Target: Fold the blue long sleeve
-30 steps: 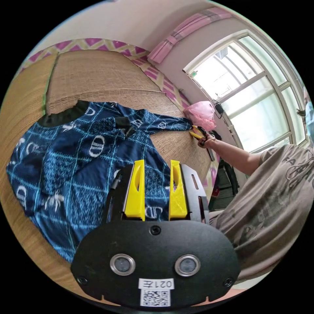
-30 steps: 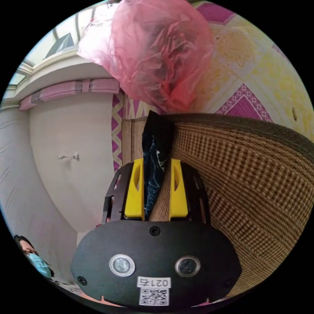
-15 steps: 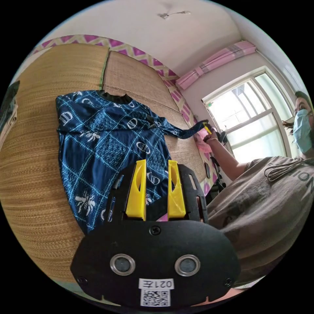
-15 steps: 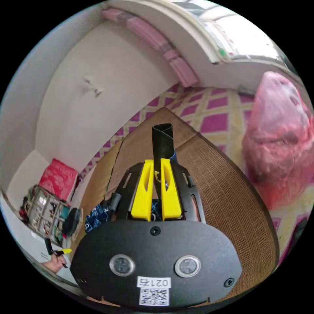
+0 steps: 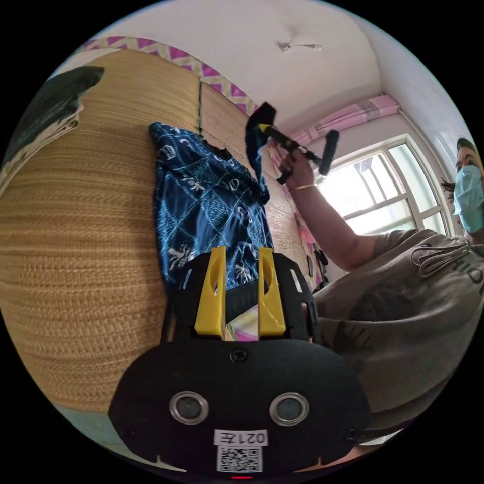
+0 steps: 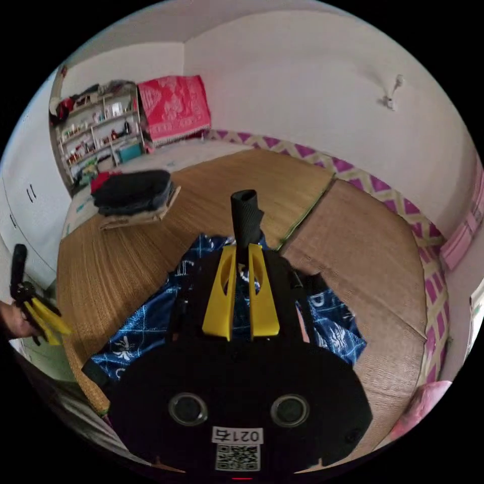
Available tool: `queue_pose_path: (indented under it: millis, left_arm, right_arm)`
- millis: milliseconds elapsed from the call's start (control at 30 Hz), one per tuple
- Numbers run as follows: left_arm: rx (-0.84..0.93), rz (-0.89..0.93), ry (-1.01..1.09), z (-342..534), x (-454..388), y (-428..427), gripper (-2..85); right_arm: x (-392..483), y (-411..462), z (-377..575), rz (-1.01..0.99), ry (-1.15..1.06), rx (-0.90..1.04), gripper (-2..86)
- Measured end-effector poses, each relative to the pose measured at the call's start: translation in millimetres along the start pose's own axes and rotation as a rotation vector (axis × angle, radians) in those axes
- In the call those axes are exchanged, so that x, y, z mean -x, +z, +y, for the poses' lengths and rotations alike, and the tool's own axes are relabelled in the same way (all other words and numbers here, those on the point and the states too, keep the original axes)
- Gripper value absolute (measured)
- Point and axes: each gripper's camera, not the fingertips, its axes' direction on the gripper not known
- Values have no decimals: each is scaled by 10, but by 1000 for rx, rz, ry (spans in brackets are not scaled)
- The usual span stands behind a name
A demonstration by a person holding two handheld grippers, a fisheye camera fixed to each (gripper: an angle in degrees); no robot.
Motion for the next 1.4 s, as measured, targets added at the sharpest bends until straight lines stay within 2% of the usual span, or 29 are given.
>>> queue_pose_path:
  millis: [100,167,267,367,467,533,567,667,767,933,1100,1267,1400]
  left_arm:
    - [-20,-9,-56,203,253,-255,93]
    - [-22,-29,-68,295,370,-383,93]
    - [-34,-50,-78,398,554,-554,93]
    - [-45,-37,-100,446,766,-618,92]
    - [-38,-9,-113,403,942,-557,91]
    - [-44,16,-103,326,991,-500,92]
    - [-46,16,-99,309,993,-490,92]
    - [-46,28,-66,235,988,-470,92]
    - [-32,31,-42,204,1035,-492,90]
    - [47,40,-23,116,1312,-368,88]
    - [177,-59,-38,143,1562,13,77]
    - [279,-65,-118,265,1751,435,97]
    - [245,-45,-179,332,1741,677,123]
  right_arm:
    - [487,1006,-93,-15,-33,232,48]
    - [678,1533,-62,-131,-59,413,68]
    - [625,1409,-158,-253,57,317,83]
    - [605,1290,-263,-202,65,272,51]
    - [589,1526,-359,-143,69,304,2]
    - [638,1796,-415,-137,54,374,-4]
    - [718,1978,-443,-195,16,423,-5]
    - [794,2057,-537,-164,-10,437,-7]
    - [649,1768,-517,-284,59,315,-7]
    - [393,1236,-48,-418,164,320,-2]
    - [113,477,911,-256,328,377,37]
    - [-575,-286,2271,-74,734,445,82]
    - [-1004,-465,3009,-155,896,482,95]
